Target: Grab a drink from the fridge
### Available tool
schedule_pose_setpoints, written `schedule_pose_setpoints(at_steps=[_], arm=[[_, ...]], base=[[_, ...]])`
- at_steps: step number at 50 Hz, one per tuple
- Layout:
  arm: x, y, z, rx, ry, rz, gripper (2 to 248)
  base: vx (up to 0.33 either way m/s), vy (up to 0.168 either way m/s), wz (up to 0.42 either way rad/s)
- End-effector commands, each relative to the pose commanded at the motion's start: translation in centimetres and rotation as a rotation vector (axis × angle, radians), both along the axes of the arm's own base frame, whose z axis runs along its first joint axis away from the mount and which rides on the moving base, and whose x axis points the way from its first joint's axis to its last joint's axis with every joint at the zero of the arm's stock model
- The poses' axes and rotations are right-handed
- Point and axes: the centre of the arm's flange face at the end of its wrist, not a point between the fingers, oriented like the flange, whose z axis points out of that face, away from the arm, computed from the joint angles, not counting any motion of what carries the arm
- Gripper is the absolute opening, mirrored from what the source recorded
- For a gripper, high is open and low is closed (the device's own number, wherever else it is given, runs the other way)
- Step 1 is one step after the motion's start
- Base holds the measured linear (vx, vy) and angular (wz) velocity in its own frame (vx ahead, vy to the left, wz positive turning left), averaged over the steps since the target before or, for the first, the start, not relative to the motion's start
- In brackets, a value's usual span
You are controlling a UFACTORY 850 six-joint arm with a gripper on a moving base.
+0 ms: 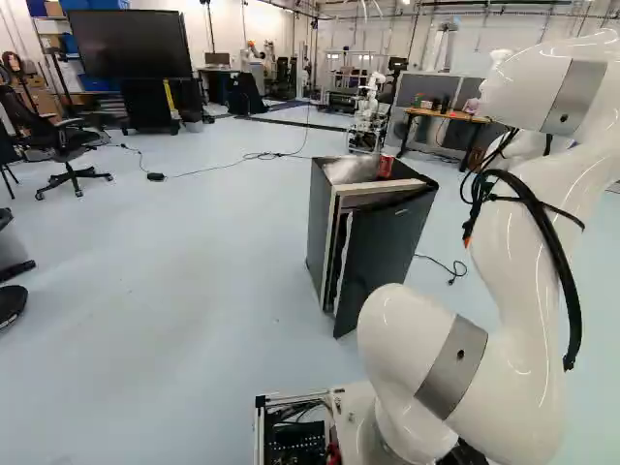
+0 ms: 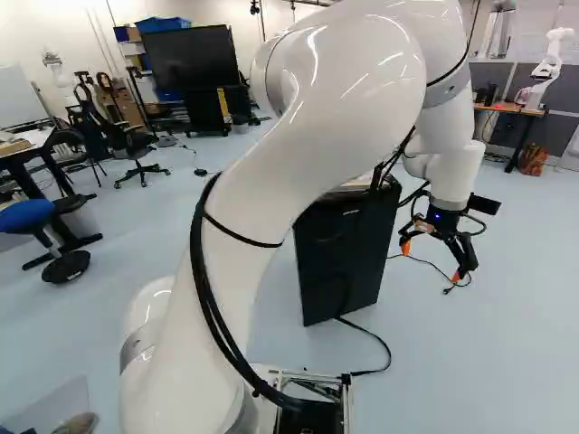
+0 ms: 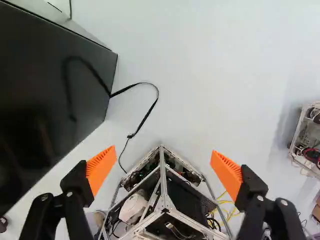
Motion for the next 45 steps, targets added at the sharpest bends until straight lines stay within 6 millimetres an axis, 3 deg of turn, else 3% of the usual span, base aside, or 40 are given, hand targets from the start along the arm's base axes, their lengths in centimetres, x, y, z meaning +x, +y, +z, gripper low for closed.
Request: schedule_pose_setpoints(at_steps=[45], arm=[[-1.8,5.7,0.2,-0.179,-0.103,0.156,247]], base=[[0.0,0.0,0.0]])
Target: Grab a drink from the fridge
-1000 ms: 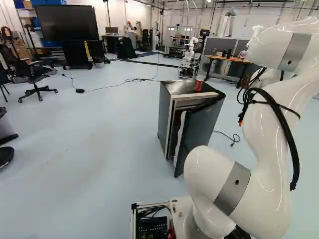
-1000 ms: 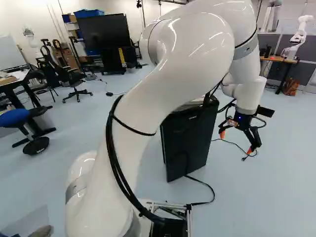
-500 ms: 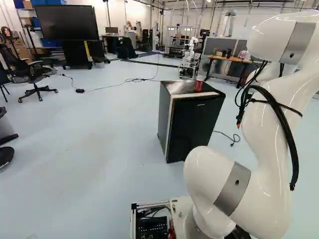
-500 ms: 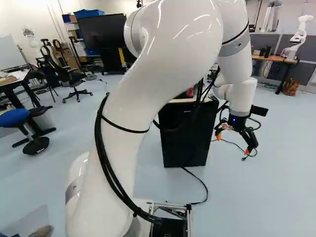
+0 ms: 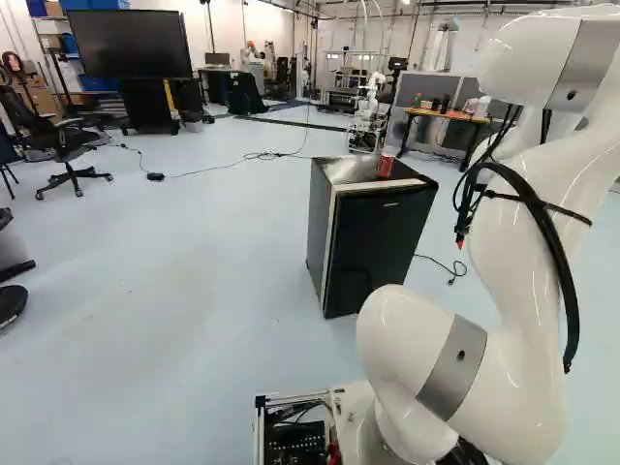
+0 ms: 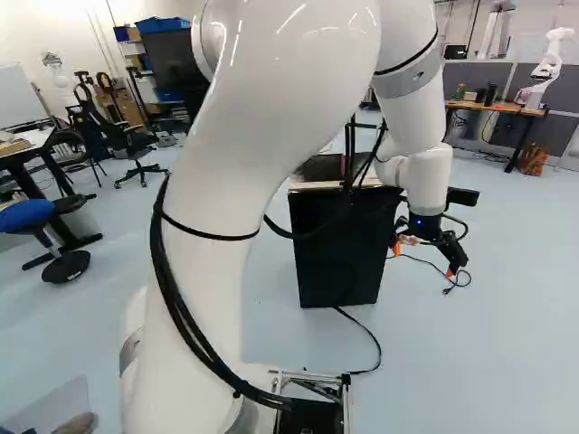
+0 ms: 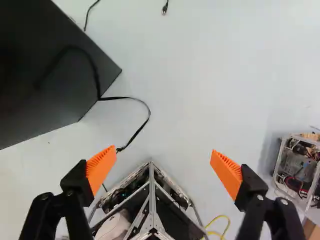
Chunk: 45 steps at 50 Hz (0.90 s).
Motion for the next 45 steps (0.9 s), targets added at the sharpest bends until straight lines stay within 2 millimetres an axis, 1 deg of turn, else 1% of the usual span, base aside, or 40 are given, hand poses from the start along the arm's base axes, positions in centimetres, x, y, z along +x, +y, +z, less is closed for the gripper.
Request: schedule_pose_setpoints(at_steps=[20,45], arm=[[-0.7,2.8,0.4,-0.084,-0.072,0.083,247],[-0.9,6.6,1.1,-0.179,-0.174,0.196,247]], base=[[0.0,0.0,0.0],[0.0,0.0,0.0]])
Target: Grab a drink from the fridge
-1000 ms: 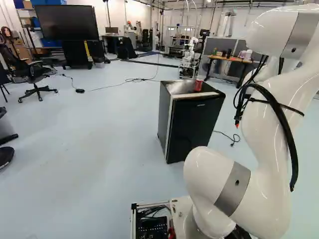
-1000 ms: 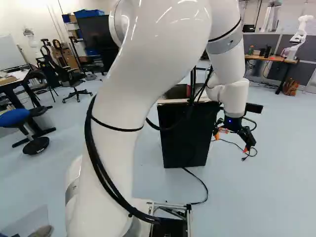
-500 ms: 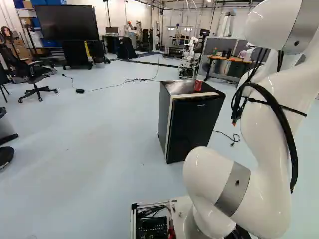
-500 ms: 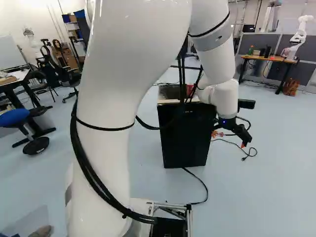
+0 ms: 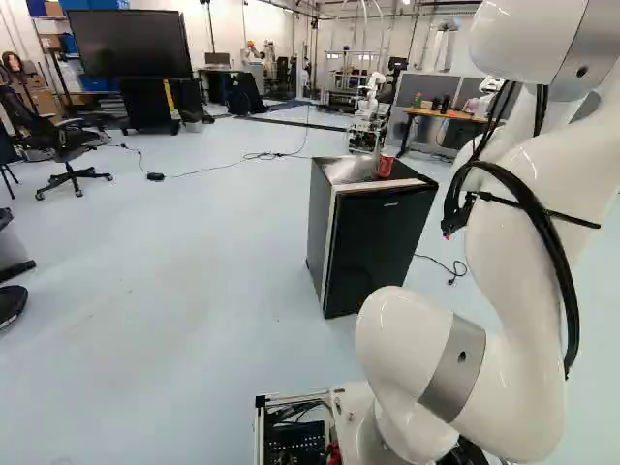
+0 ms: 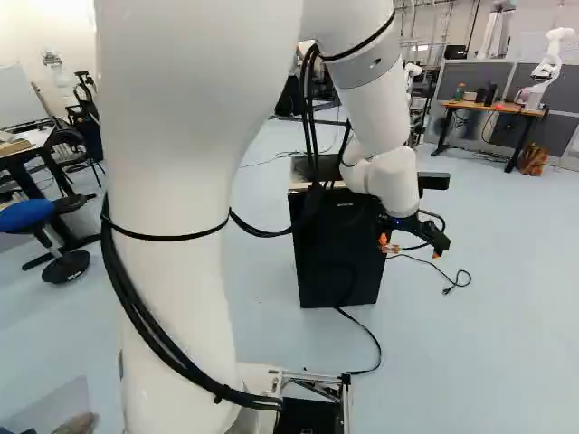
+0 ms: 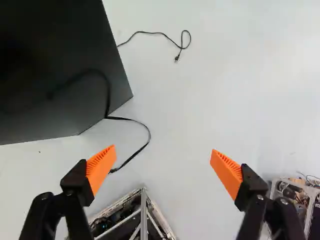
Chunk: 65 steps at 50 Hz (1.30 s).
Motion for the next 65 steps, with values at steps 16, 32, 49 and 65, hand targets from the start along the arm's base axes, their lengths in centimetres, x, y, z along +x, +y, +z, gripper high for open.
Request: schedule_pose_setpoints(at_steps=[16,32,49,65], arm=[[-0.3,2.7,0.4,-0.038,-0.059,0.058,247],[-0.8,5.5,0.8,-0.054,-0.098,0.099,247],[-1.5,8.6,1.0,-0.061,-0.122,0.14,247],[-1.7,11.1,-0.1,-0.049,-0.127,0.184,247]], base=[[0.0,0.0,0.0],[0.0,0.0,0.0],[0.0,0.0,0.0],[0.0,0.0,0.0]])
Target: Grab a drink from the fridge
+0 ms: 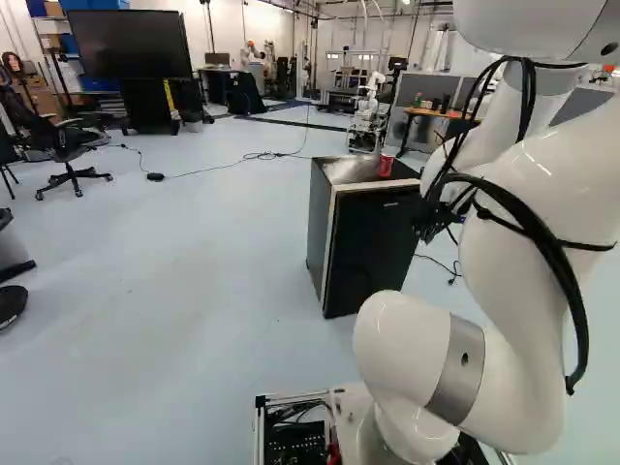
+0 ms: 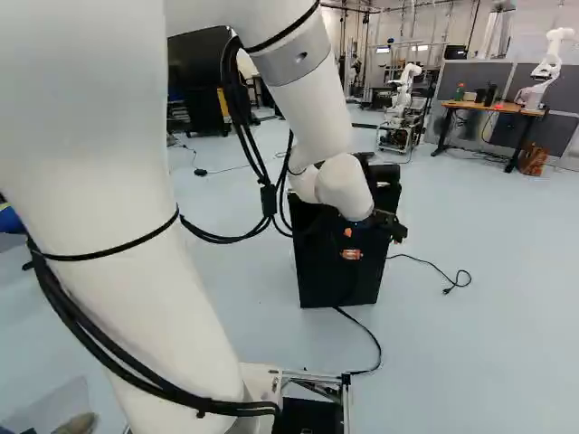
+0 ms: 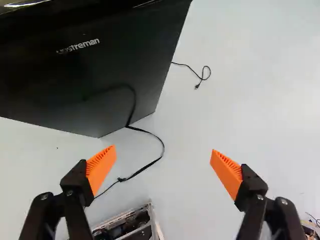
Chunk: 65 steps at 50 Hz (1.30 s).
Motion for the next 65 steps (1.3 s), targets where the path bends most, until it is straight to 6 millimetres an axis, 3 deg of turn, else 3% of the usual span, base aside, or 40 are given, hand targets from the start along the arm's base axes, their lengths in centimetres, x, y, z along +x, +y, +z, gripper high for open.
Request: schedule_pose_setpoints(at_steps=[23,65], arm=[[0.9,3.3,-2.3,0.02,0.0,0.08,247],[3.0,9.8,-2.0,0.003,-0.077,0.246,247]], base=[[0.0,0.0,0.0],[0.0,0.0,0.0]])
